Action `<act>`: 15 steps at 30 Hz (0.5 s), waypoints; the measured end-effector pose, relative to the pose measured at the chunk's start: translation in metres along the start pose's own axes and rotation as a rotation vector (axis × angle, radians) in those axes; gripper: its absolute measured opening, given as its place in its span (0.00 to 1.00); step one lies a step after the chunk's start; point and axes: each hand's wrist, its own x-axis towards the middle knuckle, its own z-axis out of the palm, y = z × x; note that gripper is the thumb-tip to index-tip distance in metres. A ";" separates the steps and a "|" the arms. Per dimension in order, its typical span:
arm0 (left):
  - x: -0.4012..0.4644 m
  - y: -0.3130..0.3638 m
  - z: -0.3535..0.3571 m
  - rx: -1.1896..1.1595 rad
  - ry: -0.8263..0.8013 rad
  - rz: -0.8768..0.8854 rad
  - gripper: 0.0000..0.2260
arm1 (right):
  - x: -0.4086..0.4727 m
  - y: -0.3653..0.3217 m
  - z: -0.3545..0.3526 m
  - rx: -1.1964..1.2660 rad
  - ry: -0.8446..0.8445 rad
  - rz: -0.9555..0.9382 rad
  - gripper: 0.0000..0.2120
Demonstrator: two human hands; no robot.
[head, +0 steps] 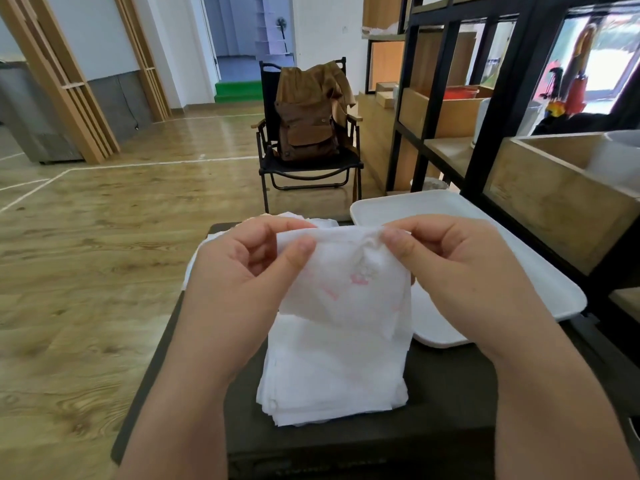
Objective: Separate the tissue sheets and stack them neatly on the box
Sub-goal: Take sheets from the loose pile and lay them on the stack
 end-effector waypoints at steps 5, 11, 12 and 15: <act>0.000 0.000 0.009 -0.088 0.024 -0.058 0.04 | -0.005 -0.008 -0.011 -0.002 -0.078 0.212 0.09; 0.011 -0.052 0.028 0.511 -0.061 -0.190 0.07 | 0.001 0.033 -0.004 -0.387 -0.198 0.574 0.11; 0.010 -0.058 0.030 0.574 -0.088 -0.218 0.08 | 0.002 0.039 -0.003 -0.431 -0.223 0.591 0.10; 0.010 -0.065 0.029 0.682 -0.086 -0.275 0.11 | 0.005 0.049 0.000 -0.495 -0.267 0.614 0.05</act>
